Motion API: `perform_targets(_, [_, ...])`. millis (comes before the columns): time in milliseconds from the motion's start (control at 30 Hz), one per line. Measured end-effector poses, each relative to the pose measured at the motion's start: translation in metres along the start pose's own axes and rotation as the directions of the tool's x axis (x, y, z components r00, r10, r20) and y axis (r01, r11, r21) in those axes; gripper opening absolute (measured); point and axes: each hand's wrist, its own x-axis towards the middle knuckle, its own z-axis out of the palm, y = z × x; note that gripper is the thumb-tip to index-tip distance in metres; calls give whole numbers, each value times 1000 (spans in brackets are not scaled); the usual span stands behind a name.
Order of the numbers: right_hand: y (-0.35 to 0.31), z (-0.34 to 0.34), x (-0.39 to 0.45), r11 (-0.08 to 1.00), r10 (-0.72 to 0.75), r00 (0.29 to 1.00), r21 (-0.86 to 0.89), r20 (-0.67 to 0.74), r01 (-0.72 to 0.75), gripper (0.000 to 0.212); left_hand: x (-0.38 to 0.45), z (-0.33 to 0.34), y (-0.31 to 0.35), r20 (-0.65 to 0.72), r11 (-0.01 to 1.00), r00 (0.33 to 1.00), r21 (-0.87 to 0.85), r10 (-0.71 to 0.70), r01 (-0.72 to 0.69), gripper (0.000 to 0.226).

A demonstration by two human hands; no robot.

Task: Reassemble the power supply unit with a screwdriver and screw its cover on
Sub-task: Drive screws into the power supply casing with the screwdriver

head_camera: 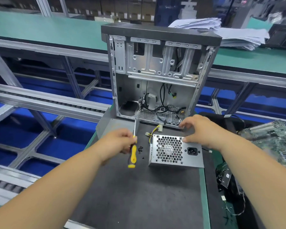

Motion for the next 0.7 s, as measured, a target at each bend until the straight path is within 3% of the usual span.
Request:
perform_targets(67, [-13, 7, -8, 999, -2, 993, -48, -121, -4, 32, 1, 9, 25, -6, 981, 998, -186, 58, -58, 9])
perform_targets(133, [-23, 16, -15, 999, 17, 991, -25, -134, -20, 30, 7, 24, 44, -16, 948, 998, -311, 63, -65, 9])
perform_targets(233, [-32, 20, -23, 974, 91, 993, 214, -78, -72, 17, 18, 52, 60, -15, 903, 999, -427, 42, -45, 10])
perform_targets(267, [-37, 17, -24, 933, 136, 989, 342, -50, -111, 11, 22, 60, 64, -18, 891, 999, -452, 38, -42, 10])
perform_targets(333, [-47, 12, -21, 773, 254, 965, 587, 59, -239, 22, 29, 71, 69, -30, 873, 999, -486, 34, -45, 12])
perform_targets(400, [-54, 8, -18, 612, 295, 938, 717, 185, -334, 29, 35, 75, 73, -40, 866, 999, -498, 37, -52, 15])
perform_targets(500, [-49, 10, -13, 506, 288, 945, 812, 158, -290, 26, 44, 74, 73, -69, 874, 997, -482, 28, -58, 18])
perform_targets(600, [-39, 17, -11, 536, 249, 963, 814, 103, -226, 40, 52, 70, 66, -74, 908, 997, -415, 33, -61, 13])
perform_targets(700, [-32, 33, -11, 589, 236, 969, 804, -71, -84, 19, 60, 67, 58, -11, 936, 998, -346, 64, -64, 13])
